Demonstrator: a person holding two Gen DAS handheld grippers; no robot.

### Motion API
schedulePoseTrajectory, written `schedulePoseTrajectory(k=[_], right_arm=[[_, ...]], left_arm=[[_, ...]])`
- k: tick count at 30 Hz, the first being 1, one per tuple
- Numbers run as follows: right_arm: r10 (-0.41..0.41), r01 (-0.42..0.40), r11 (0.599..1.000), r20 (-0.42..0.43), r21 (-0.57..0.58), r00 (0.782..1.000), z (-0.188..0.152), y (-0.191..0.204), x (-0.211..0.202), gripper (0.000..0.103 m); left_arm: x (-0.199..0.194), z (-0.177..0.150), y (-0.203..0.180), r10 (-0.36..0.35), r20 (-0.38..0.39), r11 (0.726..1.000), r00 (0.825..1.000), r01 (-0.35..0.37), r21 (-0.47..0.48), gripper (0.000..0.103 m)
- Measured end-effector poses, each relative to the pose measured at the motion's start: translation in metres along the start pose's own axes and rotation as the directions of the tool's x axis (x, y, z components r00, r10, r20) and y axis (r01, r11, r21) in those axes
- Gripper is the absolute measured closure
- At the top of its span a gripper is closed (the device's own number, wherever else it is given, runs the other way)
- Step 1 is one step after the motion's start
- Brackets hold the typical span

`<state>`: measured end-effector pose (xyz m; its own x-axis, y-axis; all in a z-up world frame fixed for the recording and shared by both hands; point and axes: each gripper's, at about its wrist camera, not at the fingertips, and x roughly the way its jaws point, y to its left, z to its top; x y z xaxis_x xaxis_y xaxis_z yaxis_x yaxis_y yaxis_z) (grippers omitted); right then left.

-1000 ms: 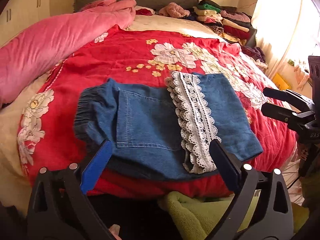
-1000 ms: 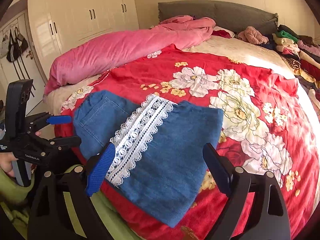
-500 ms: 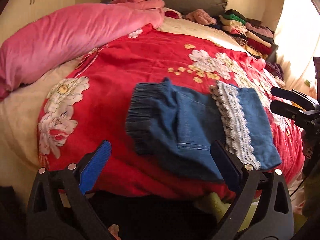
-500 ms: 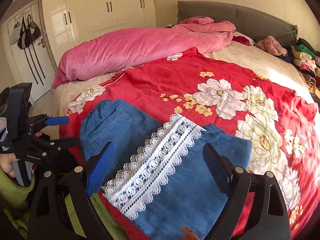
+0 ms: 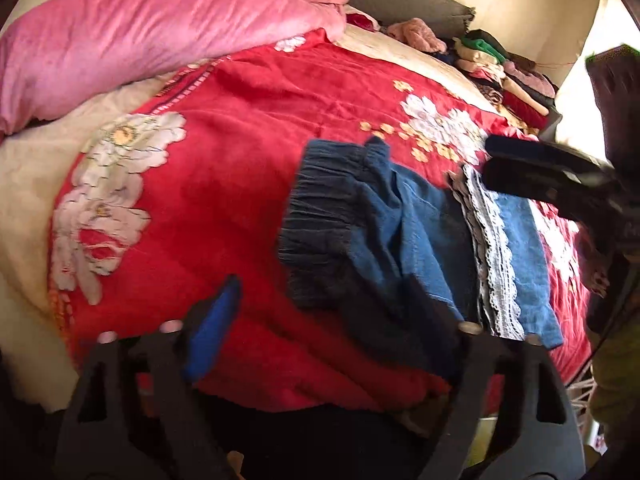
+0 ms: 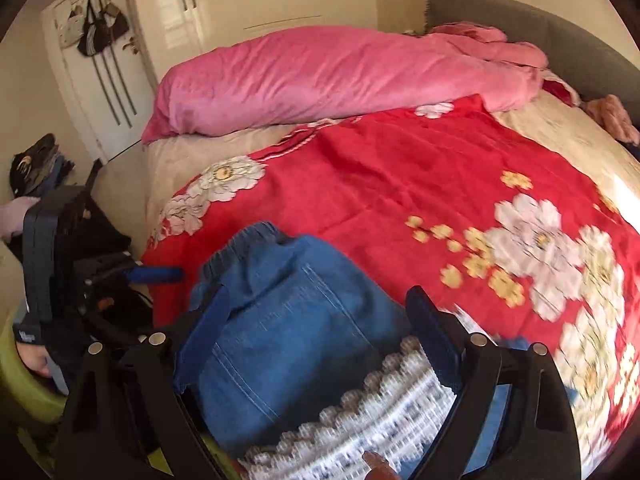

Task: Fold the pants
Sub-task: 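Grasp the elastic waistband end with the right tool and lift it, then fold the waistband end over the pants with the right tool and release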

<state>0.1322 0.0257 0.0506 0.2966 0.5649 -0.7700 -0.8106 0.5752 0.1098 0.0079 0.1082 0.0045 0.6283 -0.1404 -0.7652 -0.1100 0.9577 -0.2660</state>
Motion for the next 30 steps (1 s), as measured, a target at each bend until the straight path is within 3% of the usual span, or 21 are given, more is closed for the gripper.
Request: schedulePoseTrajectory(k=[3,9,19,21,24,30], right_arm=[[0.034,-0.036,0.999,-0.055,-0.028,0.998,0.012,0.008,0.025,0.015],[0.055,-0.064,0.996,-0.131,-0.063,0.990,0.024,0.019,0.065,0.015],[0.115,-0.115,0.993,-0.194,0.009,0.974,0.027,0.010,0.110,0.017],[0.142,-0.143,0.990,-0.194,0.007,0.971,0.024,0.010,0.111,0.044],[0.158,-0.159,0.987,-0.173,0.009,0.972,0.021,0.008,0.104,0.060],[0.250,-0.243,0.964,-0.058,0.107,0.966,0.014,-0.014,0.064,0.069]], left_arm=[[0.011,-0.002,0.000,-0.018,-0.024,1.000,1.000,0.018,-0.001,0.051],[0.015,-0.004,0.002,-0.037,-0.028,0.999,0.999,0.036,-0.011,0.051],[0.015,-0.004,0.005,-0.065,-0.026,0.998,0.998,0.064,-0.029,0.051],[0.014,-0.004,0.005,-0.071,-0.025,0.997,0.997,0.070,-0.032,0.051],[0.014,-0.005,0.005,-0.077,-0.025,0.997,0.997,0.076,-0.034,0.050],[0.009,-0.004,0.003,-0.105,-0.007,0.994,0.994,0.105,-0.040,0.039]])
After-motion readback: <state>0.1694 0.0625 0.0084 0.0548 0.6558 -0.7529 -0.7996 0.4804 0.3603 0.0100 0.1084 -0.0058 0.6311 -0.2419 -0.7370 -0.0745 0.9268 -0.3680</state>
